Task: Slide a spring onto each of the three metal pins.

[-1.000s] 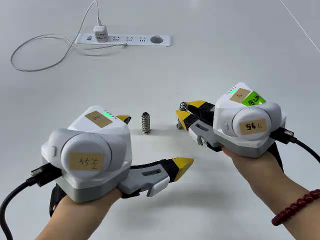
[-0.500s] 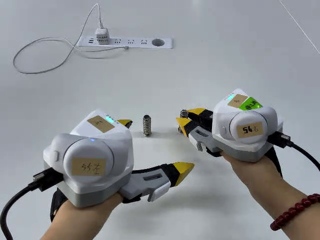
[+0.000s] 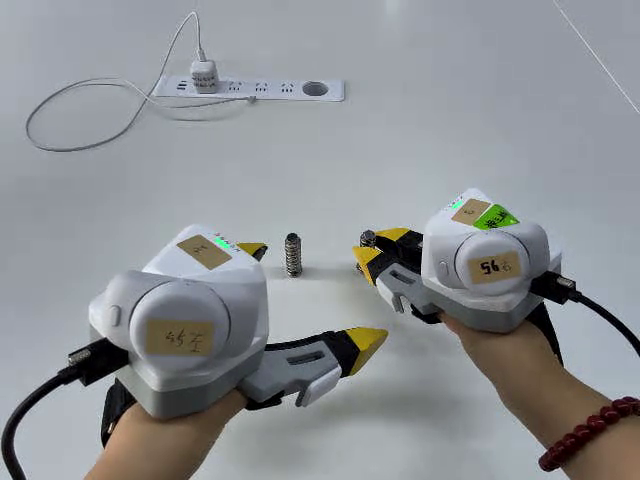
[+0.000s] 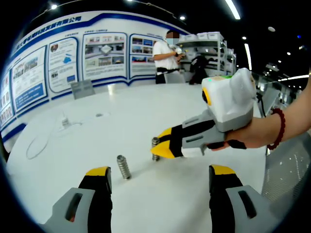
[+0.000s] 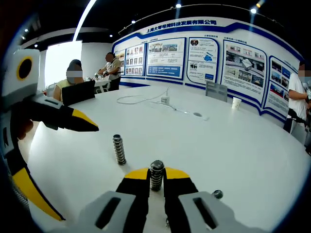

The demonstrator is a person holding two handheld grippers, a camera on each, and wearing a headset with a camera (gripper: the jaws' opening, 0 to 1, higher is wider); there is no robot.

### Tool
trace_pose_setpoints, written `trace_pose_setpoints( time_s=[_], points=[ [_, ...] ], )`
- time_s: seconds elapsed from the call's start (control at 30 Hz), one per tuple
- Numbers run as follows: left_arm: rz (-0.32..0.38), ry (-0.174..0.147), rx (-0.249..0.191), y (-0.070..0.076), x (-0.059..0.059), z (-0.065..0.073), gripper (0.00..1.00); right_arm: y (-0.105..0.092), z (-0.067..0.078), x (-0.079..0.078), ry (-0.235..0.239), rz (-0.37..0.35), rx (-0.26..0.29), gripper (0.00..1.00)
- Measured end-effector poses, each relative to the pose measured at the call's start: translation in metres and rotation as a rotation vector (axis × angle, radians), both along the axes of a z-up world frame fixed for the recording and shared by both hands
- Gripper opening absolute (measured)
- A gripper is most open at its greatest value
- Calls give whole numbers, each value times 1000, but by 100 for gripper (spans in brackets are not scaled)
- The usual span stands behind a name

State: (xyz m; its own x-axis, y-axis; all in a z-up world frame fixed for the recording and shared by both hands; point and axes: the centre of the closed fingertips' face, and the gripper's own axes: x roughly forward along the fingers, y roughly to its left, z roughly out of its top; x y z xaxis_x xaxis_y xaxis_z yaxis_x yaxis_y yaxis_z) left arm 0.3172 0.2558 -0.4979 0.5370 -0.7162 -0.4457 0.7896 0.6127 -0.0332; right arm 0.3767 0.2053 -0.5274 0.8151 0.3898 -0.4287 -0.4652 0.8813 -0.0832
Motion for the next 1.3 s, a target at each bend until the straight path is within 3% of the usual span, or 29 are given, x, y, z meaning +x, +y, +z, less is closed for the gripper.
trace_pose_setpoints(
  time_s=[0.27, 0.57, 0.9, 1.3],
  points=[
    [-4, -3, 3, 0, -1, 1, 82, 1, 2, -1, 8, -8, 28, 18],
    [-12, -4, 4, -5, -3, 1, 79, -1, 30, -7, -27, -49, 112, 27],
    [-41, -7, -3, -16, -9, 0, 73, -17, 51, -16, -40, -84, 138, 35],
    [-89, -15, 11, -33, -11, -5, 64, -44, 51, -25, -17, -144, 147, 43]
  ],
)
